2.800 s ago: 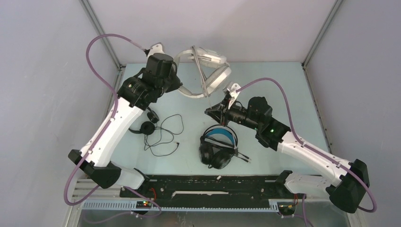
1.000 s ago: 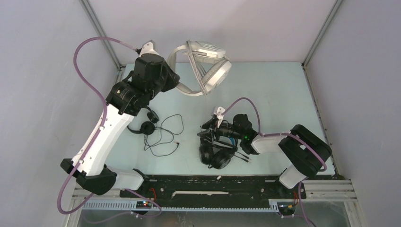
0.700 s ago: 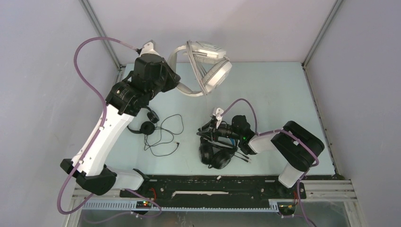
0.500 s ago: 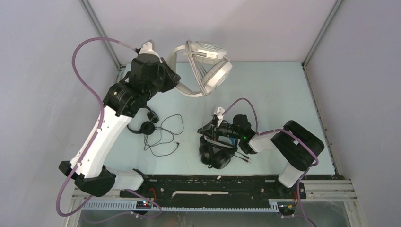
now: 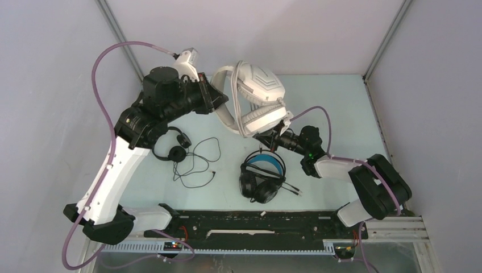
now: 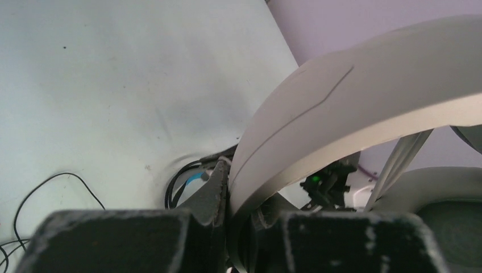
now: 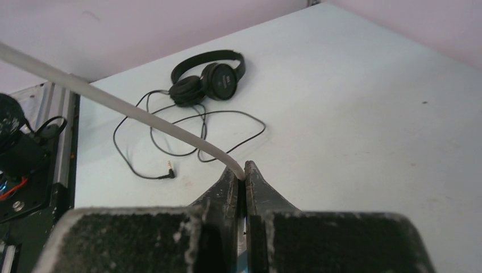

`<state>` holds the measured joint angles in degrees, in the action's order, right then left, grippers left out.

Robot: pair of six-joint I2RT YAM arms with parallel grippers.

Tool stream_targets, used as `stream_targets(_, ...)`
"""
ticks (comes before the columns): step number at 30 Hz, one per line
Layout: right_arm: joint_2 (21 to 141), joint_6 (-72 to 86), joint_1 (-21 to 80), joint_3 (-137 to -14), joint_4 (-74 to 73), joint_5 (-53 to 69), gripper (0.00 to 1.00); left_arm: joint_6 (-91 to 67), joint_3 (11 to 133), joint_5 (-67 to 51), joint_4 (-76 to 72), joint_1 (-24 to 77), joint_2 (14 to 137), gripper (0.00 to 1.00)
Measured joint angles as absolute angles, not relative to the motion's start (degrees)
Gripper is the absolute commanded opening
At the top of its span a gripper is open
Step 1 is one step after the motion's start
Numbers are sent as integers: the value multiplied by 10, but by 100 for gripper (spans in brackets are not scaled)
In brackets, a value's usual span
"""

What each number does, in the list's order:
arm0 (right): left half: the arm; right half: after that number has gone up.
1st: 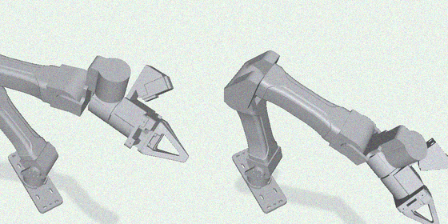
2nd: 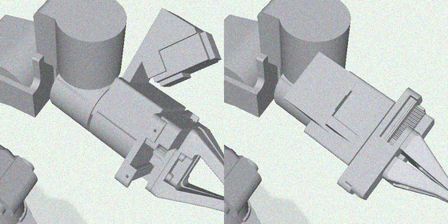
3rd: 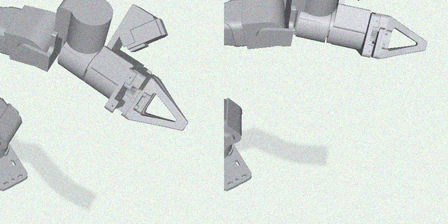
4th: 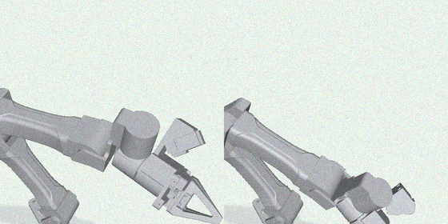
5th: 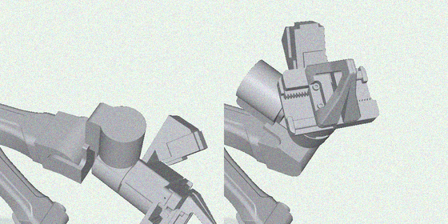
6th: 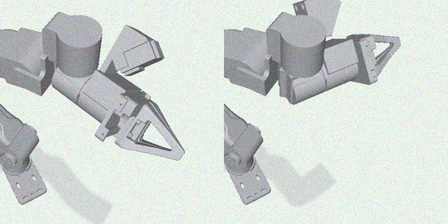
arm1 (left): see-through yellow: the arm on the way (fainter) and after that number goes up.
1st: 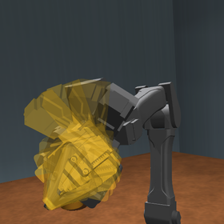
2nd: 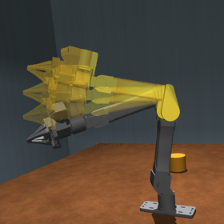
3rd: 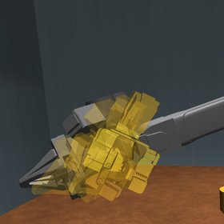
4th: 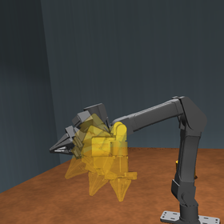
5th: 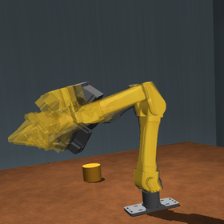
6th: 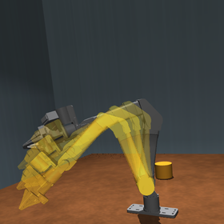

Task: Wrap the headphones
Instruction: Wrap the headphones cable around the headphones.

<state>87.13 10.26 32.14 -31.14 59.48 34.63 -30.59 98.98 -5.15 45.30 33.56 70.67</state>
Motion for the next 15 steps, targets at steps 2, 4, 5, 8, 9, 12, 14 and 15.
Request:
stream_targets(2, 852, 104, 307, -316, 575, 345, 0, -285, 984, -77, 451, 336, 704, 0)
stream_targets(4, 836, 105, 292, -323, 553, 345, 0, -268, 978, -97, 452, 335, 703, 0)
stream_targets(5, 830, 105, 284, -327, 540, 345, 0, -257, 973, -110, 452, 335, 703, 0)
stream_targets(8, 813, 108, 265, -349, 488, 347, 0, -220, 964, -136, 463, 333, 703, 0)
stream_targets(9, 807, 110, 259, -359, 466, 347, 0, -203, 963, -143, 471, 333, 703, 0)
stream_targets(12, 788, 123, 243, -392, 392, 348, 0, -153, 954, -156, 485, 333, 703, 0)
stream_targets(14, 776, 134, 230, -424, 334, 351, 0, -122, 947, -156, 495, 333, 703, 0)
stream_targets(15, 771, 138, 225, -441, 303, 353, 0, -109, 945, -155, 499, 333, 703, 0)
